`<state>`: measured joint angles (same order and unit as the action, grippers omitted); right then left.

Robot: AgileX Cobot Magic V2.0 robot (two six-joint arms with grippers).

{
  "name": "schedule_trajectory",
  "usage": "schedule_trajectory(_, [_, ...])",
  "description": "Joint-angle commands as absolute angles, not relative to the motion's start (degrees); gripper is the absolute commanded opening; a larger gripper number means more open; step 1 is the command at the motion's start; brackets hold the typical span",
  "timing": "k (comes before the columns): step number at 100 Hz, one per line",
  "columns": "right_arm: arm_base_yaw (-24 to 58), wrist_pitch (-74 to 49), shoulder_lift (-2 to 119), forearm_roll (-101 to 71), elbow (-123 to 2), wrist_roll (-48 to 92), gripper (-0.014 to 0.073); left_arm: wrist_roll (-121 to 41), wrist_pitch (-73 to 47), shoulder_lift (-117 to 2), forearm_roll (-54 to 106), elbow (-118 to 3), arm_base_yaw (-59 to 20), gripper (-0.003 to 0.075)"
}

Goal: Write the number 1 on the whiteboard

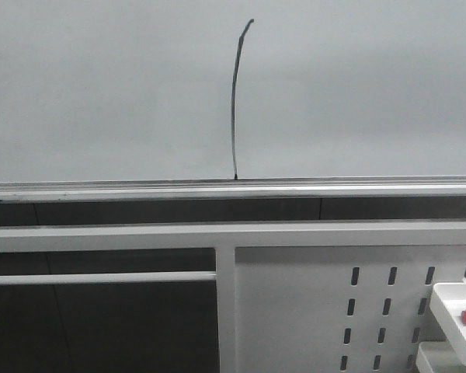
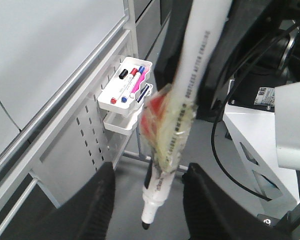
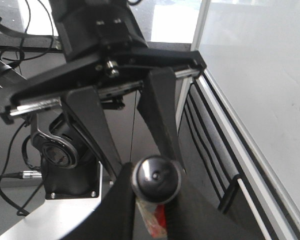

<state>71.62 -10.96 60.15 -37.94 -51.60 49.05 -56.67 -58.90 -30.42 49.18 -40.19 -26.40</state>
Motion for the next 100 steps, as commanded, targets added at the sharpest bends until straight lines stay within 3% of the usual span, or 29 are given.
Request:
schedule_trajectory(1, [71.9, -9.6, 59.4, -37.8, -55.1, 49.5, -0.0077, -56.7, -56.4, -31.1, 52.8, -41.9, -26.3, 0.0293])
schedule_trajectory(58, [72.0, -12.8, 61.1, -38.4, -56.8, 49.5, -0.0077, -56.7, -56.3, -31.1, 53.5, -41.9, -26.3, 0.0291])
schedule_trajectory(82, [72.0, -13.3, 61.1, -38.4, -56.8, 49.5, -0.0077, -56.7, -56.2, -33.6, 54.3, -41.9, -26.3, 0.0174])
schedule_trajectory(100, [72.0, -13.8, 61.1, -38.4, -56.8, 49.5, -0.0077, -56.7, -56.2, -35.6, 55.6, -41.9, -26.3, 0.0155])
